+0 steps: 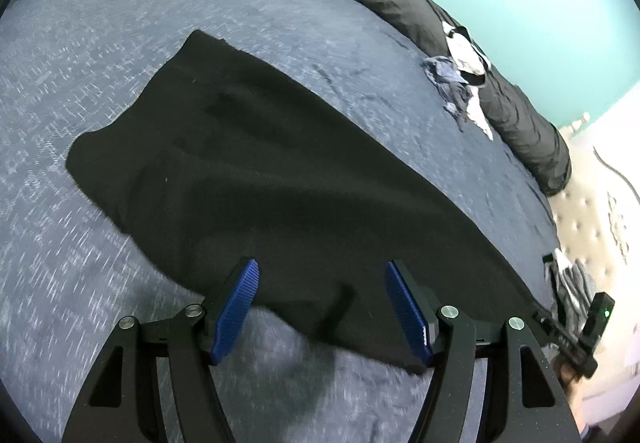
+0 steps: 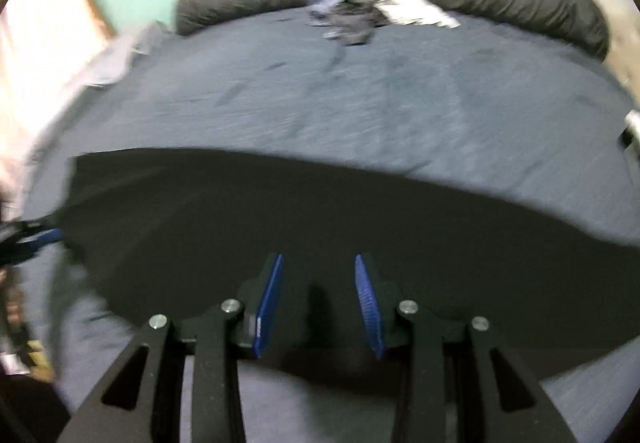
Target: Fold clothes
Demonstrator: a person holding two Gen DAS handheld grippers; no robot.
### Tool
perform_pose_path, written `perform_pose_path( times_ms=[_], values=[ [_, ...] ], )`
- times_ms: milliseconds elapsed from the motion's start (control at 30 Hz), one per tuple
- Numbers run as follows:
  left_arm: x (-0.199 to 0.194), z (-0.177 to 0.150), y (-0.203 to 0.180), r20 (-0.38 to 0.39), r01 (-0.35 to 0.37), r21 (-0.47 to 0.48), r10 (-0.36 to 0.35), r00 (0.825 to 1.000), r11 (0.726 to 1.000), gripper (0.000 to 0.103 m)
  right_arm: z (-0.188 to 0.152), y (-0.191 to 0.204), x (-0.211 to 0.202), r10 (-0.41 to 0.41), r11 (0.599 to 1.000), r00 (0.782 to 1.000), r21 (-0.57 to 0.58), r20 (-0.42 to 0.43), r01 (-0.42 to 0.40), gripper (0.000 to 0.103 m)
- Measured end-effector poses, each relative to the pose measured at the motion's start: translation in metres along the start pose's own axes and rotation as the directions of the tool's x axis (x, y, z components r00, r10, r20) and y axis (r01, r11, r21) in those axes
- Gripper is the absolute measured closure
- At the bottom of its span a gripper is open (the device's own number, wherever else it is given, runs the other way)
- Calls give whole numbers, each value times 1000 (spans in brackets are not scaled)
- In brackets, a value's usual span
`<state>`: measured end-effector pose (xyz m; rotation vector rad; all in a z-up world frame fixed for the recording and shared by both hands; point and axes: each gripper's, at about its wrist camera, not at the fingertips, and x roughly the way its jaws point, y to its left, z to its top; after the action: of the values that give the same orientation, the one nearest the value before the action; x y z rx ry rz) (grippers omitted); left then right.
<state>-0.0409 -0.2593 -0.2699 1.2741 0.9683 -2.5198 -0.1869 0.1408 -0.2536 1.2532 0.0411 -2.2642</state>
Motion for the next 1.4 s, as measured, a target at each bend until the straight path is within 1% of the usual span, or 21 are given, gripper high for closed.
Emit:
perform_pose_path(
  times_ms=[67, 167, 300, 433, 500, 600, 733, 900, 1133, 1200, 1233, 1300, 1367, 1400],
  values=[
    [-9, -5, -3, -16, -7, 22, 7, 1000, 1000, 33, -19, 24, -4, 69, 998, 998, 4, -13, -69, 65],
    [-29, -11, 1, -24, -23, 33, 23, 999, 999, 33, -43, 58, -5, 152, 988, 988, 5, -24, -152, 65],
    [-58, -17, 5, -11, -42, 56, 42, 999, 998, 33, -64, 94, 6, 217, 976, 975, 14, -57, -216, 65],
    [-85, -20, 7, 5, -54, 87, 54, 999, 995, 33, -73, 121, 23, 260, 966, 962, 11, -89, -260, 65],
    [-93, -22, 6, 9, -57, 100, 57, 998, 993, 33, -71, 129, 33, 290, 957, 952, 11, -95, -290, 65],
    [-93, -20, 2, -2, -56, 120, 56, 998, 991, 33, -70, 140, 49, 317, 948, 941, 34, -117, -315, 65],
    [-94, -18, 0, -6, -43, 128, 44, 999, 991, 33, -71, 149, 62, 322, 946, 939, 70, -121, -316, 65],
    [-97, -17, -2, -1, -35, 132, 35, 999, 991, 33, -67, 155, 71, 286, 956, 955, 98, -79, -278, 65],
    [-95, -15, 1, -2, -38, 126, 38, 999, 991, 33, -57, 167, 88, 268, 960, 961, 98, -69, -261, 65],
    [-92, -15, -1, -8, -38, 129, 39, 999, 991, 32, -55, 168, 93, 250, 965, 965, 100, -74, -242, 65],
    [-90, -15, -1, -12, -38, 131, 40, 999, 991, 32, -55, 169, 95, 244, 967, 967, 98, -74, -237, 63],
    [-88, -15, -1, -13, -41, 131, 43, 999, 991, 32, -54, 171, 96, 232, 971, 970, 78, -69, -227, 63],
    [-86, -14, -1, -15, -47, 133, 49, 999, 990, 32, -56, 170, 91, 223, 974, 973, 53, -57, -220, 71],
    [-85, -13, -1, -15, -51, 134, 54, 998, 990, 32, -57, 170, 88, 218, 975, 975, 41, -50, -216, 86]
  ],
)
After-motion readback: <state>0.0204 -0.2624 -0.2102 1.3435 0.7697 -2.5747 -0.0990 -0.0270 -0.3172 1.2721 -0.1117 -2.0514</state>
